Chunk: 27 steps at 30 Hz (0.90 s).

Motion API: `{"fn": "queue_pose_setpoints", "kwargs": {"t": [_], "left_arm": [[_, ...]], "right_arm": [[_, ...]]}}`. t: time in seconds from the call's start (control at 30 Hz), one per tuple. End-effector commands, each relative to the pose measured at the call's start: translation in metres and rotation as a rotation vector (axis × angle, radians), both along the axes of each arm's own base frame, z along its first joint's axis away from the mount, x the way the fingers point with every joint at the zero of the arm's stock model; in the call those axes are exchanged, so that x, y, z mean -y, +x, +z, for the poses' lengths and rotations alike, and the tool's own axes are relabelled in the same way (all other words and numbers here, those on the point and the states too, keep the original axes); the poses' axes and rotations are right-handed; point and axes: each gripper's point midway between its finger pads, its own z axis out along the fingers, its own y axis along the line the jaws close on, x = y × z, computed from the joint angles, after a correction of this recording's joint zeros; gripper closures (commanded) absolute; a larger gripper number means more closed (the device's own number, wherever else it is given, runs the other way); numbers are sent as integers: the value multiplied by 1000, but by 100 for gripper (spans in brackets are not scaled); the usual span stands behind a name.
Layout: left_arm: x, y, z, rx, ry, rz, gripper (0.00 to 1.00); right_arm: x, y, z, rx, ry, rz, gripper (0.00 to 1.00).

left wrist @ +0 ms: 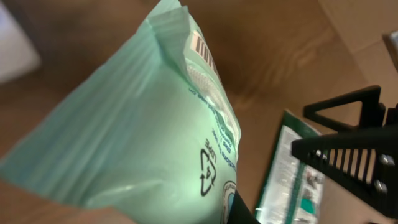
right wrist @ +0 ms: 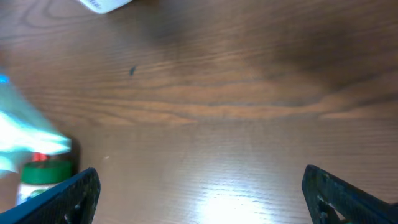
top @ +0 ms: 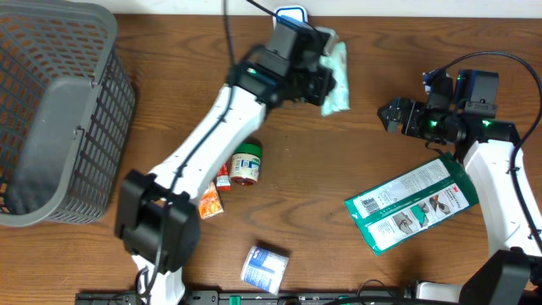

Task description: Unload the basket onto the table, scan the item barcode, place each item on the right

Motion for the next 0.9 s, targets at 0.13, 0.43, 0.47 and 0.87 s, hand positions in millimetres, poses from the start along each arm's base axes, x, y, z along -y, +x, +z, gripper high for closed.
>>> {"fn": "queue_pose_setpoints", "kwargs": {"t": [0.13, 0.43, 0.47, 0.87], "left_arm": [[86, -42, -28, -143, -142, -127, 93], [216, -108, -59, -250, -418, -253, 79], [227, -116, -64, -232, -437, -276, 77], [248, -129, -92, -68, -386, -312, 20]], "right_arm": [[74, -26, 71, 57, -10, -229, 1], [143, -98, 86, -21, 58, -573, 1], [143, -102, 84, -37, 64, -581, 1], [130, -119, 67, -141, 102, -574, 1]]}}
